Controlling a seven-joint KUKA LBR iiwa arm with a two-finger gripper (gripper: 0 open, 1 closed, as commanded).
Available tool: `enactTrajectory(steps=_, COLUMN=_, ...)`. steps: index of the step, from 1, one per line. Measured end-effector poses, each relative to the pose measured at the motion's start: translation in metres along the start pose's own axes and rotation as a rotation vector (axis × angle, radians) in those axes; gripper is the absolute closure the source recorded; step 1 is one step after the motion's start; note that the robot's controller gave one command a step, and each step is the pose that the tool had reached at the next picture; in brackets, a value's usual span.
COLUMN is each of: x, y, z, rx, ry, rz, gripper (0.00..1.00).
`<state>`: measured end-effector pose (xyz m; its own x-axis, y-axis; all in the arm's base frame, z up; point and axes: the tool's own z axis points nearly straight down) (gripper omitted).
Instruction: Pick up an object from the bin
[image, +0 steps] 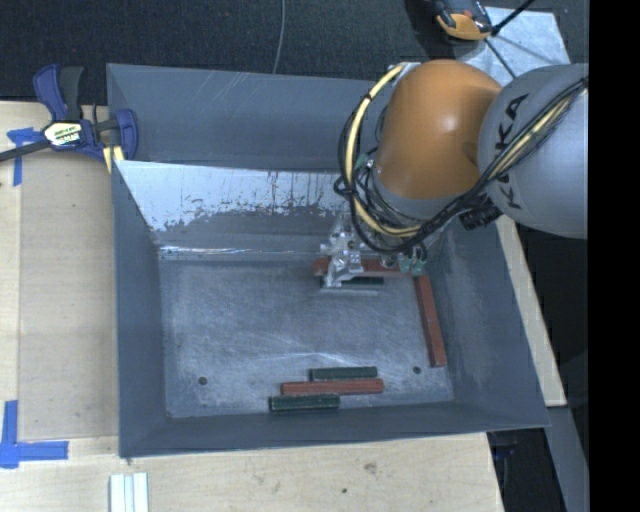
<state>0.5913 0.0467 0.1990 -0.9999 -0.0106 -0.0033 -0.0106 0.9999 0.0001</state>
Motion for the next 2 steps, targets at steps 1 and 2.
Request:
enactTrajectory(steps=1, x=0.000, y=0.000, z=0.000, rx=0.000, ry=0.001, rz=0.000, gripper=1.00)
enactTrajectory(steps=2, x=-0.023, y=-0.006, z=-0.133, rx=-0.001, ry=0.000, rz=-0.416, gripper=1.00)
